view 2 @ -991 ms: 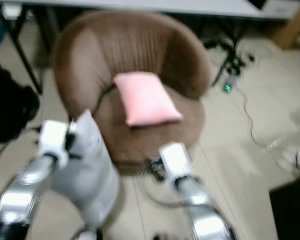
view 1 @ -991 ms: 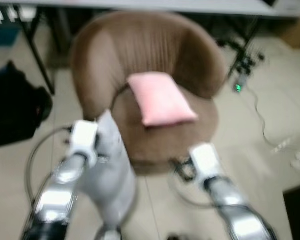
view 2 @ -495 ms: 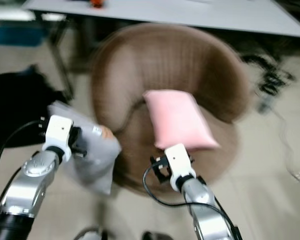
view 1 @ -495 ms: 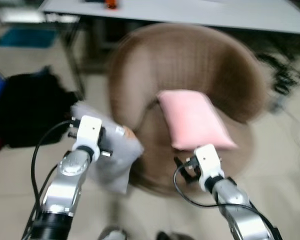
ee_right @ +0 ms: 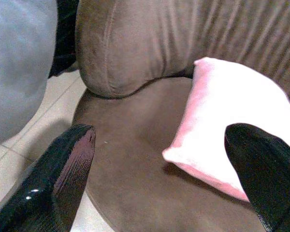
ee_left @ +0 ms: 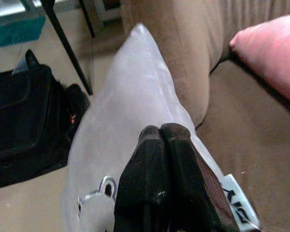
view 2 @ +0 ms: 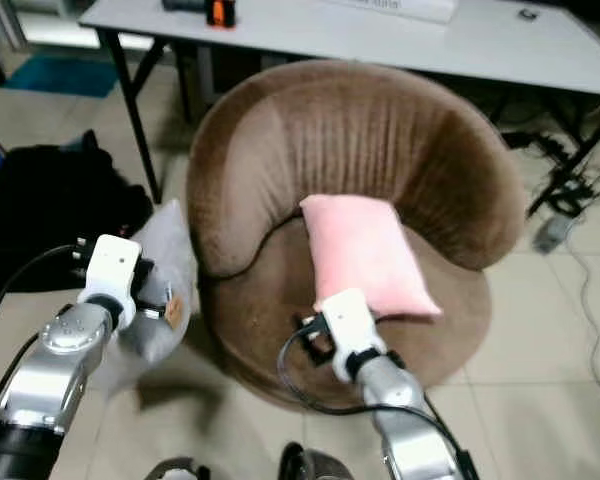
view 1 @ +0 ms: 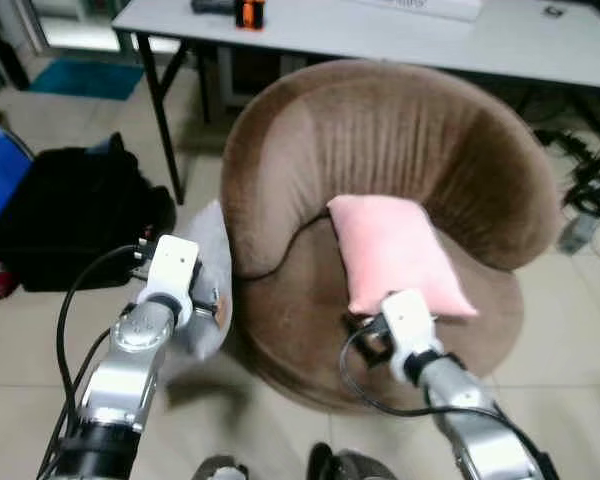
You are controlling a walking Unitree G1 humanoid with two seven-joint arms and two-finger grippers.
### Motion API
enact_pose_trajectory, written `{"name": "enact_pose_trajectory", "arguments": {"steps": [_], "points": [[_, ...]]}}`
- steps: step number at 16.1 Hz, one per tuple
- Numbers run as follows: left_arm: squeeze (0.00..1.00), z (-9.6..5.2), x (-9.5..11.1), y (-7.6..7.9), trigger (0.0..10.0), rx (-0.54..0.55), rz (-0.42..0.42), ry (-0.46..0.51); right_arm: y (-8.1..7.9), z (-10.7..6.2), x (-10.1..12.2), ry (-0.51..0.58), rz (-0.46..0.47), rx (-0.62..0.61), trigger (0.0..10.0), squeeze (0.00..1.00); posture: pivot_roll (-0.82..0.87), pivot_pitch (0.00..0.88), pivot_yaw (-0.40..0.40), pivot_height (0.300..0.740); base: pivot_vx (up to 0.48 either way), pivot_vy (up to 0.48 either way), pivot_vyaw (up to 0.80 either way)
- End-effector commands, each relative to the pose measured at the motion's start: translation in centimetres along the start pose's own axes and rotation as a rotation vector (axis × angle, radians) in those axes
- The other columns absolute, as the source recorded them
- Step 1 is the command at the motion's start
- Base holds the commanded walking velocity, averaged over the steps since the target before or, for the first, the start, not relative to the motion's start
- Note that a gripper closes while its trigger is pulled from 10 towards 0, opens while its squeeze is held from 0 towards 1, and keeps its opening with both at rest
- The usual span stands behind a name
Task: Move the pillow to the sofa from floor
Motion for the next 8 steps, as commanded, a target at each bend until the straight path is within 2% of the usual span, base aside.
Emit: {"name": "enact_pose_trajectory", "arguments": {"steps": [1,5,8], "points": [[0.00,0.09,1.04,0.38,10.0,-0.023,0.028,0.031,-0.39,-0.02,-0.03,-0.001,0.001,0.012,10.0,0.40,0.02,0.139,-0.061,0.740,0.281,-0.386,0.00],[0.00,0.22,1.10,-0.04,10.0,0.006,0.034,0.027,-0.42,0.06,0.04,-0.002,0.003,0.012,10.0,0.40,0.02,0.140,-0.058,0.740,0.298,-0.372,0.00],[0.00,0.25,1.24,-0.31,10.0,0.021,0.006,0.032,-0.49,0.02,0.10,-0.001,0.005,0.014,10.0,0.40,0.02,0.142,-0.058,0.740,0.331,-0.340,0.00]]}}
Point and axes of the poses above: a point about 5 cm out from each wrist's last joint towards the gripper, its own z axis pointing out of the wrist towards the gripper, its own x axis along the axis of the wrist's last joint, y = z × x, the point moved 3 cm from there along z, pointing out of the wrist towards the gripper, and after that the axes turned 14 degrees about -z, right-handed, at the moved point
